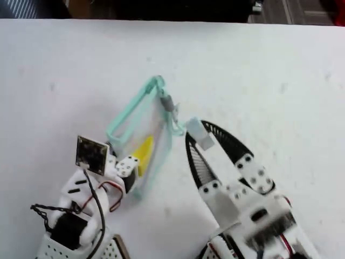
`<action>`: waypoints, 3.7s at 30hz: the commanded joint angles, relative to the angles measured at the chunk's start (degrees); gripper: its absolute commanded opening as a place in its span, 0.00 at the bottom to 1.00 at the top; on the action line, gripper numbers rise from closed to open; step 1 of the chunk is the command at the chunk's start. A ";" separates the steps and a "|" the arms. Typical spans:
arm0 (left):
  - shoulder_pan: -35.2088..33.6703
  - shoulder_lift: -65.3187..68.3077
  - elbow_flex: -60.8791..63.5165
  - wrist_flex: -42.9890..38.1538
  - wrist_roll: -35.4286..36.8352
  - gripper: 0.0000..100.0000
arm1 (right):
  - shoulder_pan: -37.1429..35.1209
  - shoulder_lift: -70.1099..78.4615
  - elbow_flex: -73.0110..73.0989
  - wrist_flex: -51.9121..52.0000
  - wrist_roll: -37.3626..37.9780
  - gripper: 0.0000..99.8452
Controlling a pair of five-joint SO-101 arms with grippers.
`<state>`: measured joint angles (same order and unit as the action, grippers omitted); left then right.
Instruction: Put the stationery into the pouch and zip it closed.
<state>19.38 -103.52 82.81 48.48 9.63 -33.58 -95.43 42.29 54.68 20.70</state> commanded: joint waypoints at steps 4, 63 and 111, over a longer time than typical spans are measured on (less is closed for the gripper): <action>0.75 -0.92 -0.97 -1.49 -0.70 0.17 | -0.84 -3.21 4.13 -0.22 -9.05 0.02; 4.53 -0.92 -3.16 2.99 -7.21 0.24 | -12.97 21.58 15.21 -34.51 -17.49 0.02; 4.53 -1.01 0.00 -2.46 -7.47 0.02 | 6.29 12.09 -3.34 11.21 -17.05 0.23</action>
<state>23.78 -103.78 83.87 48.40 3.03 -27.69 -84.09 41.32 65.58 3.38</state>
